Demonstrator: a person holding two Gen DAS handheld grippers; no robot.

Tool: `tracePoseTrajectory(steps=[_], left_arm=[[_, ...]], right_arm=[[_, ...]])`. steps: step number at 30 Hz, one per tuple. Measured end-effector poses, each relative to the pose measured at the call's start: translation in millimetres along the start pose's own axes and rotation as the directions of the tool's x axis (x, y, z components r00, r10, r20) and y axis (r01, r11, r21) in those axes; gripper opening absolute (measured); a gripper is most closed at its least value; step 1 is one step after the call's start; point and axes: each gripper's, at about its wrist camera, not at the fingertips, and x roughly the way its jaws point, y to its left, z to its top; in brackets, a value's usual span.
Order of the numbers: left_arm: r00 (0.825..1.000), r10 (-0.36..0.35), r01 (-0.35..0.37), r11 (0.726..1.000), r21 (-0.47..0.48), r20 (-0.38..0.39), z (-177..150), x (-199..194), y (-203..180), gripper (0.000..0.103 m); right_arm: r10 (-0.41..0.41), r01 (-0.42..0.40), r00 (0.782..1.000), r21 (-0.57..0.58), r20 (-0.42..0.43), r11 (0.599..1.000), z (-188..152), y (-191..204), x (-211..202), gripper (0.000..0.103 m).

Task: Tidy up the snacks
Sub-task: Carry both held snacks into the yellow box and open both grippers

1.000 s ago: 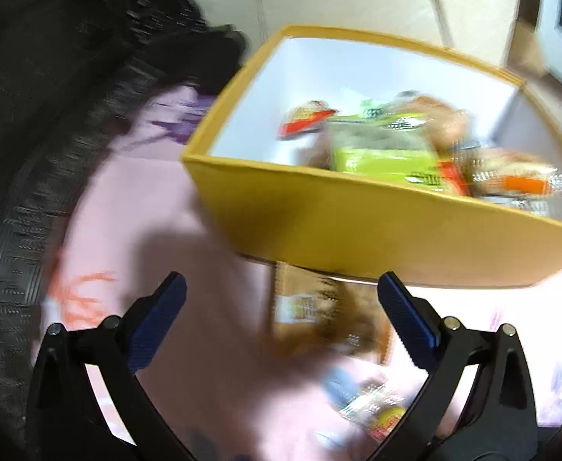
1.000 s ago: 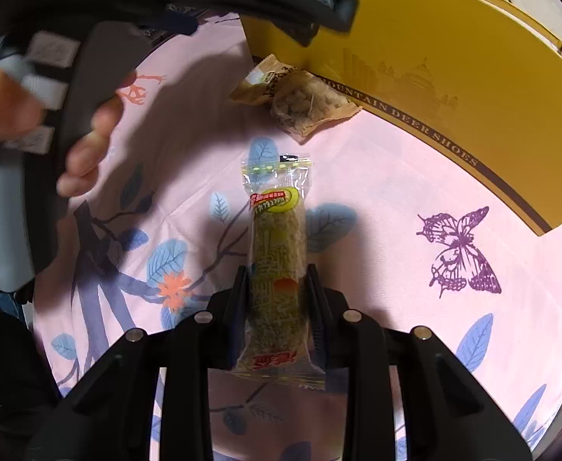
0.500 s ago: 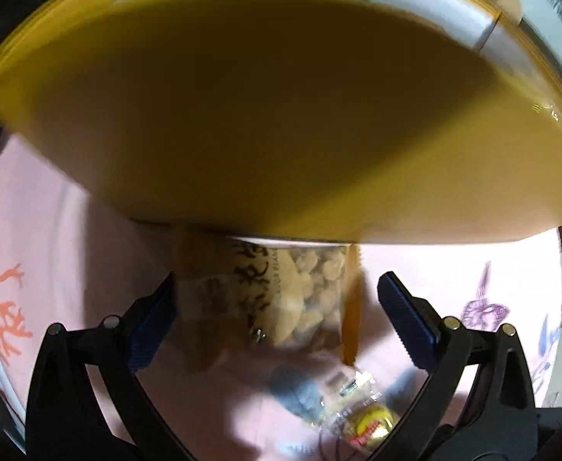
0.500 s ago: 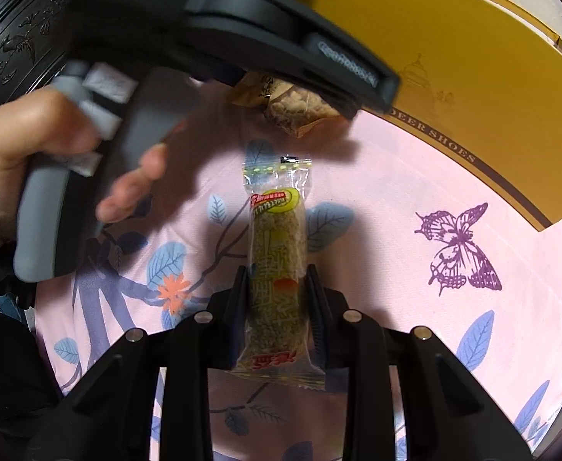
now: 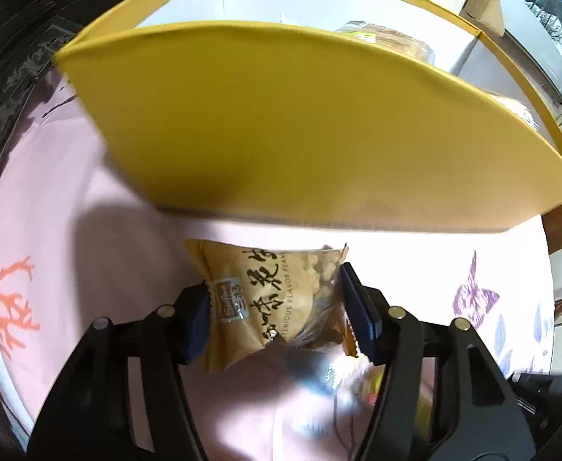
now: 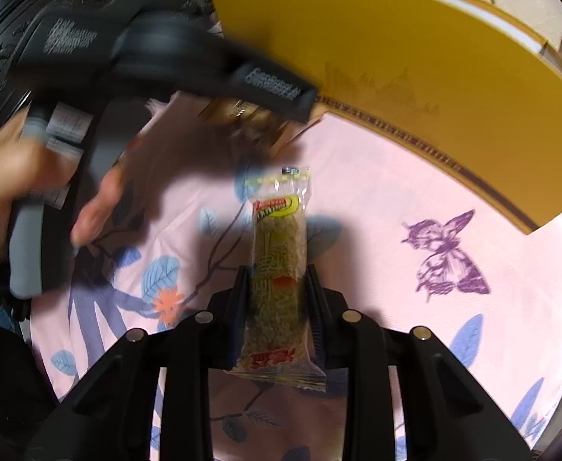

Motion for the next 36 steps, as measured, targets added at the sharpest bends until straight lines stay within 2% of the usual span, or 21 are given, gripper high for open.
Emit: tracePoseTrajectory(steps=[6,12,18,23,31,36], left_arm=[[1.000,-0.006,0.007,1.000,-0.016,0.009,-28,-32,7,0.060],[0.999,-0.010,0.010,1.000,-0.008,0.041,-41,-69,10,0.060],[0.997,-0.009,0.009,1.000,-0.004,0.079,-26,-104,-19,0.060],[0.989,-0.020,0.021,1.000,-0.005,0.144,11,-128,-30,0.060],[0.980,-0.010,0.012,1.000,-0.006,0.199,101,-143,-45,0.061],[0.978,-0.012,0.014,1.000,-0.009,0.207,131,-143,-45,0.061]], right_arm=[[-0.027,0.027,1.000,0.021,0.014,0.999,-4,-2,-18,0.029],[-0.053,0.049,0.997,0.072,0.050,0.996,-17,0,-44,0.029],[-0.090,0.076,0.985,0.097,0.148,0.992,-10,-4,-90,0.029],[-0.141,0.111,0.962,0.134,0.233,0.985,19,-15,-125,0.029],[-0.218,0.137,0.904,0.235,0.367,0.962,106,-53,-164,0.029],[-0.219,0.122,0.894,0.259,0.391,0.958,138,-69,-168,0.029]])
